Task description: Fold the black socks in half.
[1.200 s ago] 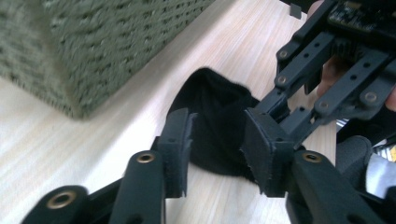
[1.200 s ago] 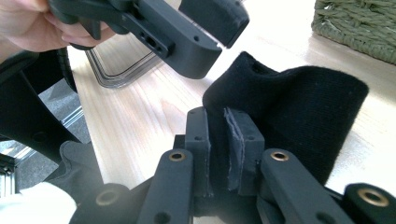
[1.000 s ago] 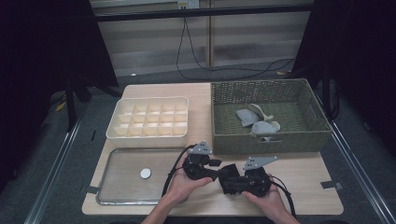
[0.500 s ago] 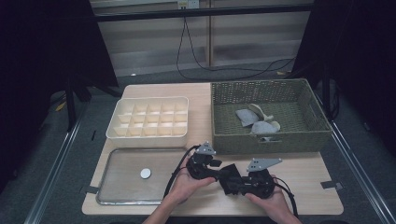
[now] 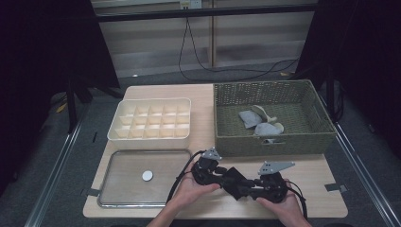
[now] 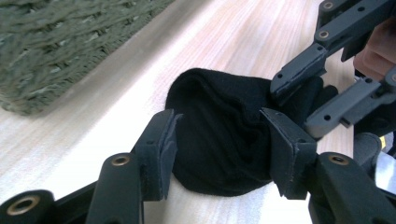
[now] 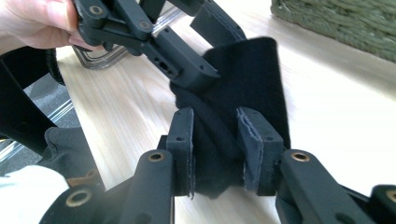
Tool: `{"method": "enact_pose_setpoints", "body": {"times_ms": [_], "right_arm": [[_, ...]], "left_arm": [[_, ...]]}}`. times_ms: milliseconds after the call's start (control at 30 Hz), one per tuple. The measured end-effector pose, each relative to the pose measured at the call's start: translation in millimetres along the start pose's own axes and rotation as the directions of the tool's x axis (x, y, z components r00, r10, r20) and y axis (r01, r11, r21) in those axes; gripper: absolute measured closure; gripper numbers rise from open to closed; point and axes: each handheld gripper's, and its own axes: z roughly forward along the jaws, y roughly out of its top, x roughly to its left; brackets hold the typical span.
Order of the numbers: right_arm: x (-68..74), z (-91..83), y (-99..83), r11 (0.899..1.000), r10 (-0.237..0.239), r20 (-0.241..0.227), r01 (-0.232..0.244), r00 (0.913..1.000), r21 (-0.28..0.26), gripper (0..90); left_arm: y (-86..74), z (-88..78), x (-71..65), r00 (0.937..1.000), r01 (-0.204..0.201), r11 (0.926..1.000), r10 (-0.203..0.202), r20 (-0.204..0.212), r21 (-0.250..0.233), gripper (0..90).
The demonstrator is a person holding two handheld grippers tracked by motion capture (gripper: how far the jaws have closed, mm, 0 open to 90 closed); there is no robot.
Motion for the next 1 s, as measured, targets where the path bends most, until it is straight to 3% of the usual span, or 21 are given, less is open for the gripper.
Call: {"method": "enact_pose_setpoints", "body": {"times_ms": [133,267,400,433,500,567,700,733,767,800,833,967,1000], "right_arm": [[0.3,-3.0,-2.5,1.0,0.017,0.007,-0.017,0.9998,0.011,67.8],[2.1,-2.2,-3.0,1.0,0.013,0.021,-0.013,0.9997,0.021,68.7],[4.7,-2.7,-6.1,0.999,0.011,0.028,-0.012,0.9995,0.032,69.6],[5.4,-2.8,-7.0,0.999,0.005,0.034,-0.006,0.9994,0.034,69.8],[6.8,-2.9,-7.7,0.999,-0.005,0.041,0.004,0.9992,0.039,70.0],[7.4,-2.9,-7.8,0.999,-0.009,0.043,0.007,0.999,0.045,70.3],[6.9,-1.8,-8.2,0.999,-0.016,0.039,0.014,0.9991,0.047,71.1],[6.6,-1.4,-8.2,0.999,-0.014,0.037,0.012,0.9992,0.046,71.3],[6.3,-0.8,-8.2,0.999,-0.014,0.032,0.013,0.9994,0.045,71.4],[6.0,-0.3,-8.2,0.999,-0.015,0.03,0.014,0.9994,0.045,71.5],[5.6,-0.1,-8.1,0.999,-0.015,0.03,0.014,0.9994,0.046,71.5],[5.7,1.5,-7.6,0.999,-0.03,0.031,0.028,0.9991,0.043,71.5],[5.6,1.9,-7.5,0.999,-0.031,0.029,0.03,0.9991,0.043,71.5]], "left_arm": [[-0.6,2.5,-0.3,0.9997,0.02,0.9998,-0.02,0.01,0.003,43.8],[-0.4,3.3,1.0,0.9996,0.024,0.9995,-0.024,-0.012,0.019,38.0],[-0.7,7.5,5.6,0.9988,0.045,0.9987,-0.045,0.018,0.025,30.9],[-0.7,8.0,6.8,0.9984,0.042,0.9987,-0.043,0.036,0.029,30.8],[-0.1,8.1,5.0,0.9991,0.033,0.9987,-0.034,0.026,0.04,30.8],[-0.3,9.4,4.7,0.9981,0.037,0.9989,-0.038,0.049,0.031,30.9],[0.3,10.7,5.6,0.9976,0.038,0.9982,-0.041,0.055,0.047,31.4],[-0.1,12.0,5.8,0.9954,0.045,0.9984,-0.048,0.084,0.034,32.8],[0.9,11.3,3.9,0.9966,0.045,0.9977,-0.048,0.066,0.05,34.1],[0.8,11.7,3.5,0.995,0.041,0.9982,-0.045,0.089,0.044,36.0],[1.5,10.5,3.3,0.9959,0.025,0.9978,-0.03,0.085,0.061,36.9],[0.0,12.2,6.4,0.9895,0.051,0.9974,-0.058,0.132,0.051,40.5],[0.6,11.7,5.6,0.9915,0.046,0.9968,-0.054,0.119,0.065,41.6]]}}
